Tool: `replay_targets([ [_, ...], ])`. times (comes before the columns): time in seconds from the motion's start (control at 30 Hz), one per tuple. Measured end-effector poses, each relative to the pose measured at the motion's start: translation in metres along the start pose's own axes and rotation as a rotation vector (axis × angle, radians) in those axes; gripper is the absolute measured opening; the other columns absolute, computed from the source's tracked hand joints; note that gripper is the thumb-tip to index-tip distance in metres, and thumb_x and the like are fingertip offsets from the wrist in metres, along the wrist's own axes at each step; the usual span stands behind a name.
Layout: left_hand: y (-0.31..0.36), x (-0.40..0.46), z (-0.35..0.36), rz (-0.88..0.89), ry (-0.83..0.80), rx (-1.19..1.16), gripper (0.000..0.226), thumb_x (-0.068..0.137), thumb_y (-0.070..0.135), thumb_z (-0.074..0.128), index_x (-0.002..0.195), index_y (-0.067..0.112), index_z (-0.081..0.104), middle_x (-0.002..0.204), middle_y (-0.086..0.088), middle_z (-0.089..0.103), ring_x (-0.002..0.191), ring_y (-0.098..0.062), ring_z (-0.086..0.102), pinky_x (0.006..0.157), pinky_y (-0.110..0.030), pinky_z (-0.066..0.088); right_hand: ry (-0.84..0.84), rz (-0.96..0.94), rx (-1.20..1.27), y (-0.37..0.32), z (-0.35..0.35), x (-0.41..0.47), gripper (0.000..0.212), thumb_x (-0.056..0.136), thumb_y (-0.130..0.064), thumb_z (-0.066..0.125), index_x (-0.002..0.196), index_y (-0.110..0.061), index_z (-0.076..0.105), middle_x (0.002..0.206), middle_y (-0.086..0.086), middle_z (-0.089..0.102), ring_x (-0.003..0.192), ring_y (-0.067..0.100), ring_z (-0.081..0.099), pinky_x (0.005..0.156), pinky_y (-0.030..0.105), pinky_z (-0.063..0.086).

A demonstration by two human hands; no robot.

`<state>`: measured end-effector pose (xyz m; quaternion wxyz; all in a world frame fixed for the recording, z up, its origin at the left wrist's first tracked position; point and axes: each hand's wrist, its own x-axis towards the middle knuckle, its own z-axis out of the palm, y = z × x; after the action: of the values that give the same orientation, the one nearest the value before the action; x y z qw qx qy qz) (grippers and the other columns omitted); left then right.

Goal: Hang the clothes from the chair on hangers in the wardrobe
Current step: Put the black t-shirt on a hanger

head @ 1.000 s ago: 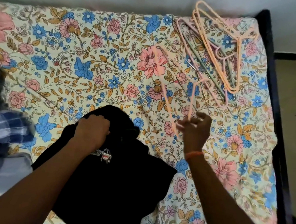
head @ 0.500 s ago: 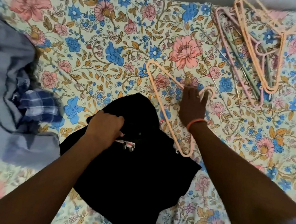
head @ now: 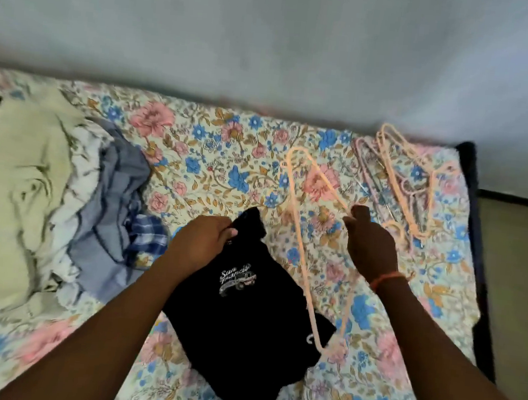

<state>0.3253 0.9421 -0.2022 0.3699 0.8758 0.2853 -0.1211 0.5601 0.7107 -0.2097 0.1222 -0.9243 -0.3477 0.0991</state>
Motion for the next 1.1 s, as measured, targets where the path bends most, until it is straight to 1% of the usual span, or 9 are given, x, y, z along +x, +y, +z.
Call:
replay_targets([
  [0.13, 0.044, -0.050, -0.055, 0.108, 0.054, 0.023, 0.023, 0.103, 0.024, 0.051, 0.084, 0.011, 0.056, 0.069, 0.000, 0.050, 0.063, -0.018, 0.046, 0.060, -0.033, 0.033, 0.283, -0.044, 0.095, -0.068, -0.092, -0.024, 0.028, 0.095, -0.007, 0.062, 0.110, -0.019, 0.041, 0.061, 0.019, 0.061, 0.040, 0.035, 0.055, 0.040, 0.031, 0.035],
  [0.2, 0.066, -0.072, -0.085, 0.175, -0.008, 0.023, 0.018, 0.099, 0.022, 0.057, 0.086, 0.012, 0.061, 0.074, -0.001, 0.054, 0.066, -0.019, 0.050, 0.062, -0.032, 0.033, 0.351, 0.012, 0.119, -0.100, -0.129, -0.024, 0.012, 0.100, -0.015, 0.055, 0.111, -0.012, 0.053, 0.063, 0.021, 0.062, 0.048, 0.040, 0.059, 0.045, 0.033, 0.033],
  [0.27, 0.086, -0.094, -0.119, 0.204, -0.115, 0.005, 0.008, 0.091, 0.018, 0.066, 0.090, 0.010, 0.069, 0.081, -0.007, 0.062, 0.073, -0.023, 0.059, 0.065, -0.034, 0.041, 0.445, 0.022, 0.148, -0.126, -0.162, -0.017, 0.024, 0.102, -0.022, 0.047, 0.107, -0.001, 0.059, 0.064, 0.023, 0.062, 0.055, 0.043, 0.061, 0.051, 0.033, 0.029],
  [0.37, 0.117, -0.130, -0.175, 0.190, -0.259, -0.068, 0.016, 0.077, 0.014, 0.073, 0.093, 0.016, 0.077, 0.085, -0.005, 0.073, 0.079, -0.020, 0.069, 0.074, -0.035, 0.054, 0.626, -0.065, 0.253, -0.168, -0.215, -0.012, 0.023, 0.101, -0.020, 0.050, 0.098, 0.001, 0.059, 0.061, 0.023, 0.061, 0.052, 0.043, 0.059, 0.049, 0.031, 0.029],
  [0.63, 0.193, -0.199, -0.272, 0.139, -0.320, -0.048, 0.022, 0.082, 0.000, 0.071, 0.098, 0.015, 0.069, 0.085, -0.001, 0.069, 0.077, -0.015, 0.065, 0.072, -0.029, 0.053, 0.927, -0.013, 0.587, -0.220, -0.292, -0.012, 0.016, 0.098, -0.007, 0.053, 0.099, 0.007, 0.061, 0.075, 0.026, 0.067, 0.070, 0.046, 0.065, 0.058, 0.035, 0.027],
  [0.73, 0.203, -0.212, -0.286, 0.110, -0.258, 0.157, 0.018, 0.081, 0.012, 0.073, 0.098, 0.015, 0.068, 0.087, 0.000, 0.067, 0.080, -0.016, 0.062, 0.075, -0.029, 0.050, 0.989, 0.019, 0.673, -0.230, -0.311, -0.013, 0.020, 0.102, -0.011, 0.049, 0.103, 0.006, 0.059, 0.085, 0.024, 0.069, 0.080, 0.043, 0.066, 0.062, 0.030, 0.033],
  [0.83, 0.207, -0.224, -0.295, 0.089, -0.252, 0.155, 0.023, 0.082, 0.016, 0.073, 0.105, 0.013, 0.070, 0.097, -0.007, 0.071, 0.086, -0.021, 0.065, 0.080, -0.034, 0.052, 1.017, 0.016, 0.685, -0.238, -0.322, -0.017, 0.023, 0.103, -0.016, 0.048, 0.104, 0.004, 0.059, 0.083, 0.022, 0.069, 0.078, 0.040, 0.067, 0.061, 0.027, 0.037],
  [0.97, 0.214, -0.238, -0.307, 0.138, -0.260, -0.041, 0.023, 0.087, 0.012, 0.068, 0.110, 0.014, 0.073, 0.106, -0.006, 0.074, 0.100, -0.023, 0.068, 0.096, -0.042, 0.052, 0.966, -0.040, 0.686, -0.248, -0.318, -0.026, 0.022, 0.102, -0.016, 0.051, 0.104, 0.004, 0.059, 0.075, 0.021, 0.068, 0.069, 0.039, 0.067, 0.059, 0.026, 0.038],
  [1.1, 0.222, -0.247, -0.324, 0.118, -0.280, -0.337, 0.028, 0.091, 0.000, 0.058, 0.117, 0.003, 0.069, 0.108, -0.018, 0.071, 0.088, -0.028, 0.066, 0.080, -0.033, 0.055, 0.879, -0.187, 0.674, -0.261, -0.303, -0.042, 0.043, 0.098, -0.039, 0.036, 0.100, -0.002, 0.058, 0.063, 0.013, 0.065, 0.058, 0.036, 0.065, 0.056, 0.031, 0.045],
])
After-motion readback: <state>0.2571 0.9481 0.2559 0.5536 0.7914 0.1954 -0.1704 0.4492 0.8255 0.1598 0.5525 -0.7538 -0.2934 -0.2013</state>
